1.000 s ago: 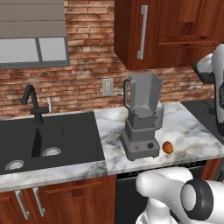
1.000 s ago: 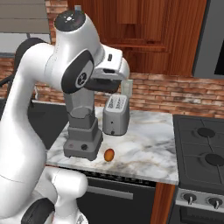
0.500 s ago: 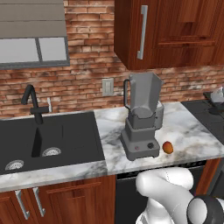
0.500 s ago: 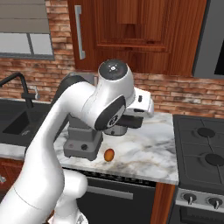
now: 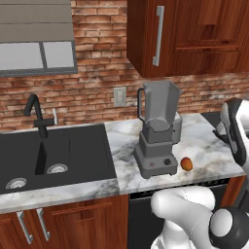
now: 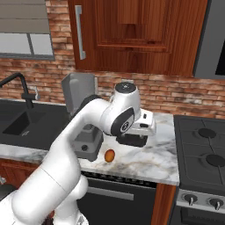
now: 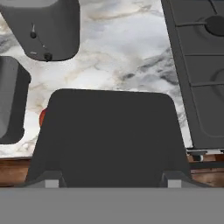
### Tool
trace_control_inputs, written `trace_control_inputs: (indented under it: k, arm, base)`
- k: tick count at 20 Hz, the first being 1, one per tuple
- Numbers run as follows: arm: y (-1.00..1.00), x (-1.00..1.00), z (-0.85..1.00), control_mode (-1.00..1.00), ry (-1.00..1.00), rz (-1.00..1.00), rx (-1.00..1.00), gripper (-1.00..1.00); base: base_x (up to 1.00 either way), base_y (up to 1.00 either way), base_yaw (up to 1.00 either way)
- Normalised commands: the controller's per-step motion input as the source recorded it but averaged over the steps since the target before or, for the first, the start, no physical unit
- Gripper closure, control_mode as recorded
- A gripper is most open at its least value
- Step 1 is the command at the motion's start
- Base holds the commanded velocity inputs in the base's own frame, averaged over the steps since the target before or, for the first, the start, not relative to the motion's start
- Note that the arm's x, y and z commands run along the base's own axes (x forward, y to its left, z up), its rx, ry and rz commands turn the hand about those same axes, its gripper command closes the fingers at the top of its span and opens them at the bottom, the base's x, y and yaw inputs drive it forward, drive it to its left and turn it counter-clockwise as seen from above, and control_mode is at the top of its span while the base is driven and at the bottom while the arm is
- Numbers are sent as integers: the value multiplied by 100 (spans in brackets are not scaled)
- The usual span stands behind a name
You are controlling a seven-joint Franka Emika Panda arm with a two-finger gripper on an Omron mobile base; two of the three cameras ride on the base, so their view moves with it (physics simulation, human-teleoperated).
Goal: Open the blender lid, put the mango in the blender, close the lid, and start the blender.
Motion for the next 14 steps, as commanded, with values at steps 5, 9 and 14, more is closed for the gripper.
trace_control_inputs:
  k: [5,9,14]
  arm:
    - [-27,57,-74,-100,21,0,3,100]
    - [-41,10,-47,-100,2,3,14,100]
    - [-31,14,-60,-100,0,4,13,100]
  base:
    - [0,0,0]
    - [0,0,0]
    - [0,0,0]
